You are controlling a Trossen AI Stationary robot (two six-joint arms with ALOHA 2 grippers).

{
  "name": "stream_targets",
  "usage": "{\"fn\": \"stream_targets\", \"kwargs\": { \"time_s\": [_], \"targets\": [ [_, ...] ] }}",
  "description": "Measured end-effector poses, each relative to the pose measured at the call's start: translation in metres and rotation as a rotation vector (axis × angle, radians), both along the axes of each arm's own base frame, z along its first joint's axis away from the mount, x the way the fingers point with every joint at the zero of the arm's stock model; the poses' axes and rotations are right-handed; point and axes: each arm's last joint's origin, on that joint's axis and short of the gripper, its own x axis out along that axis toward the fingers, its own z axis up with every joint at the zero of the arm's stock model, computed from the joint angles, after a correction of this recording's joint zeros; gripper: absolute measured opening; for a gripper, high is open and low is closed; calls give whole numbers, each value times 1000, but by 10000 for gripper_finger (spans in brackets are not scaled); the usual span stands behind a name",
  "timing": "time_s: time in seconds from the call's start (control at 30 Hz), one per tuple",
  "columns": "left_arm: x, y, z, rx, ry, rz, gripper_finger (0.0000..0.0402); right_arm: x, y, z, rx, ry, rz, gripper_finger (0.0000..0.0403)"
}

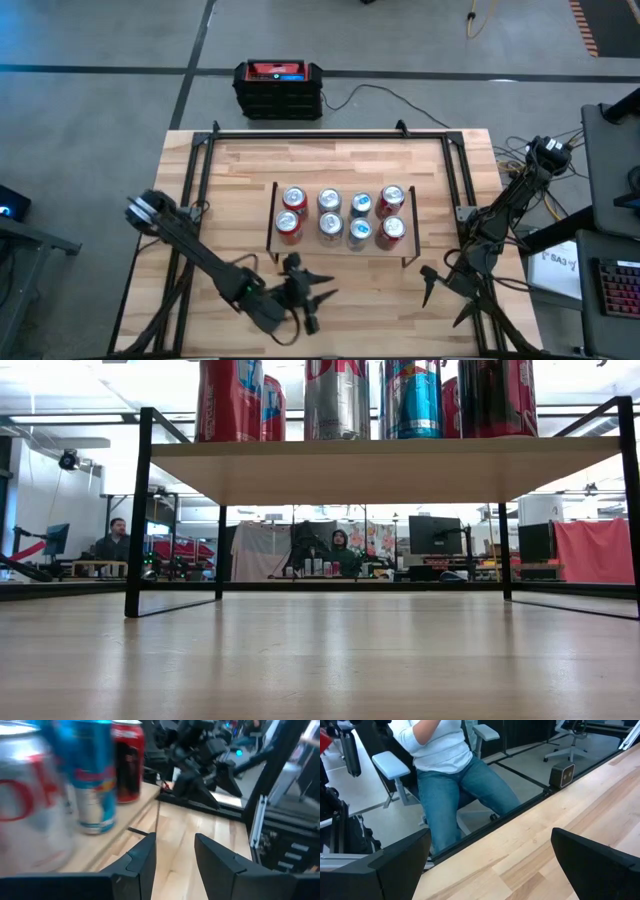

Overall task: Place canned beverage on shelf
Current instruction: Return to Home Position

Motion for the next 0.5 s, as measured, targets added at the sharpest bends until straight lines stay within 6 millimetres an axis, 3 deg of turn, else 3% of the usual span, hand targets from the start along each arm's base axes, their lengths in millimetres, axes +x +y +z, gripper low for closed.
{"fn": "stream_targets", "kwargs": {
  "time_s": [0.5],
  "targets": [
    [-95, 74, -18, -42, -75, 35, 118, 0, 0, 0, 1, 0, 0, 400]
  ]
}}
